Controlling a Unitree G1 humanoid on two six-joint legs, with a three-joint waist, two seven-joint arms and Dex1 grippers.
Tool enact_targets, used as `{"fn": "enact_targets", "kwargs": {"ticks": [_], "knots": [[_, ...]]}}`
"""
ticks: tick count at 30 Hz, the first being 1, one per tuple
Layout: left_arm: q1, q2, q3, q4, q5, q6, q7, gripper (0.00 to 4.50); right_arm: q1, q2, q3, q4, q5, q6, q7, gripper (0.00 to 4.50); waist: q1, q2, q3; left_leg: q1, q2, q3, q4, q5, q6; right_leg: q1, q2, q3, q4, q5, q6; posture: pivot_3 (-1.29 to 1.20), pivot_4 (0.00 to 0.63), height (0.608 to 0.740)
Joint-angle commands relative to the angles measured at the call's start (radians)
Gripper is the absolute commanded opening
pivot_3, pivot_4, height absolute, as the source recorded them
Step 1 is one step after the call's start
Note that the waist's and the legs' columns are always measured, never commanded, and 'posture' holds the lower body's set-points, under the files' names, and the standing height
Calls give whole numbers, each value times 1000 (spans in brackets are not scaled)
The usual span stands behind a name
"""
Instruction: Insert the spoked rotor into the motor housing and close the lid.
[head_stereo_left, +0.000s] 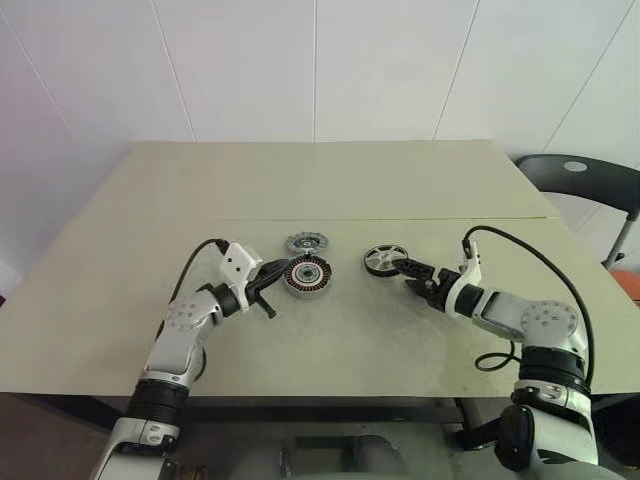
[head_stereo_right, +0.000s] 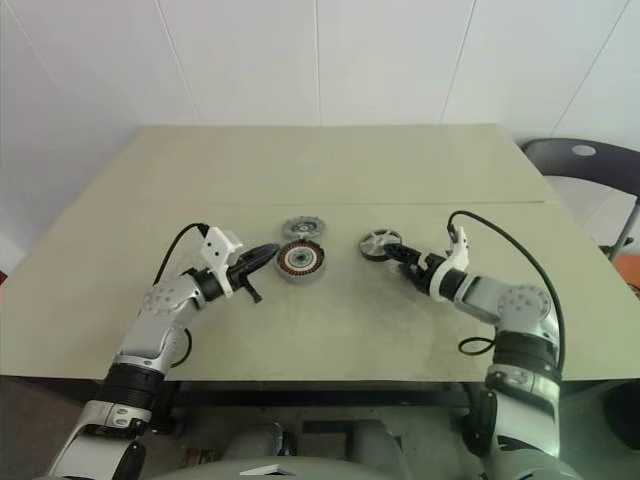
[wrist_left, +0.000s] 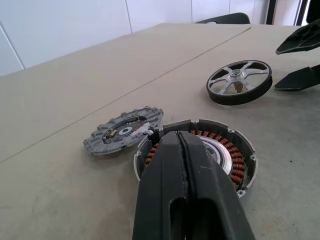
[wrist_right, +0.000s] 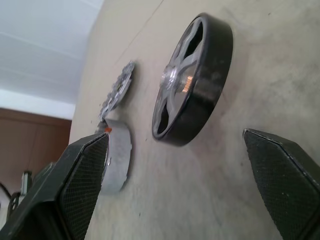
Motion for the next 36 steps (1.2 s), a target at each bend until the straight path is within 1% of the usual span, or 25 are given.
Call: {"fn": "enact_targets", "kwargs": {"ticks": [1, 8, 9, 12, 14, 16, 17, 18, 20, 22, 29, 33, 36], "knots": [[-22, -4, -2, -26, 5, -7, 5, 36, -24, 28, 1, -2, -7, -31, -9, 4500, -1, 0, 0, 0, 0, 0, 0, 0, 0, 0, 0, 0, 0, 0, 0, 0, 0, 740], [-22, -7, -4, -25, 9, -8, 10, 36, -41, 47, 14, 31, -38, -86, -8, 4500, -5, 0, 0, 3, 1, 0, 0, 0, 0, 2, 1, 0, 1, 0, 0, 0, 0, 740], [-22, -7, -4, -25, 9, -8, 10, 10, -45, 49, 14, 36, -43, -95, -9, 4320, -5, 0, 0, 3, 1, 0, 0, 0, 0, 2, 1, 0, 1, 0, 0, 0, 0, 740], [-25, -9, -3, -23, 11, -9, 11, 0, -54, 55, 13, 55, -56, -120, -6, 3596, -3, 0, 0, 3, 1, 0, 0, 0, 0, 2, 0, 0, 1, 0, 0, 0, 0, 740], [-25, -9, -3, -23, 13, -9, 11, 0, -56, 61, 11, 62, -61, -134, -3, 2879, -3, 0, 0, 3, 1, 0, 0, 0, 0, 2, 0, 0, 0, 0, 0, 0, 0, 740], [-25, -10, -3, -23, 14, -9, 11, 0, -57, 70, 6, 65, -62, -149, -1, 2282, -3, 0, 0, 2, 1, 0, 0, 0, 0, 1, 0, 0, 0, 0, 0, 0, 0, 740], [-25, -10, -4, -22, 15, -9, 12, 0, -58, 73, 4, 66, -62, -156, -1, 1887, -3, 0, 0, 1, 1, 0, 0, 0, 0, 1, 0, 0, 0, 0, 0, 0, 0, 740], [-25, -10, -5, -21, 17, -11, 13, 0, -58, 77, 1, 68, -62, -161, -2, 1644, -3, 0, 0, 1, 1, 0, -1, 0, 0, 1, 0, 0, 0, 0, 0, 0, 0, 740], [-25, -11, -7, -19, 21, -12, 14, 0, -58, 83, -4, 70, -61, -169, -4, 940, -4, 0, 0, 2, 1, 0, 0, 0, 0, 1, 0, 0, 0, 0, 0, 0, 0, 740], [-25, -12, -6, -18, 24, -11, 13, 0, -57, 85, -4, 72, -62, -174, -3, 442, -3, 0, 0, 3, 1, 0, 0, 0, 0, 2, 0, 0, 1, 0, 0, 0, 0, 740], [-27, -13, -5, -15, 28, -11, 12, 0, -70, 105, -53, 79, 2, -164, 7, 411, -2, 0, 0, 3, 1, 0, 0, 0, 0, 3, 0, 0, 0, 0, 0, 0, 0, 740], [-24, -4, 6, -25, 20, -9, 8, 0, -81, 121, -93, 49, 115, -75, 53, 411, -3, 0, 0, 1, 1, 0, 0, 0, 0, 0, 0, 0, 0, 0, 0, 0, 0, 740], [-16, 10, 17, -26, 12, -12, -2, 0, -68, 127, -66, 23, 153, -4, 79, 411, -4, 1, 0, 1, 1, 0, -1, 0, 0, 0, 0, 0, 0, 0, 0, 0, 0, 740]]}}
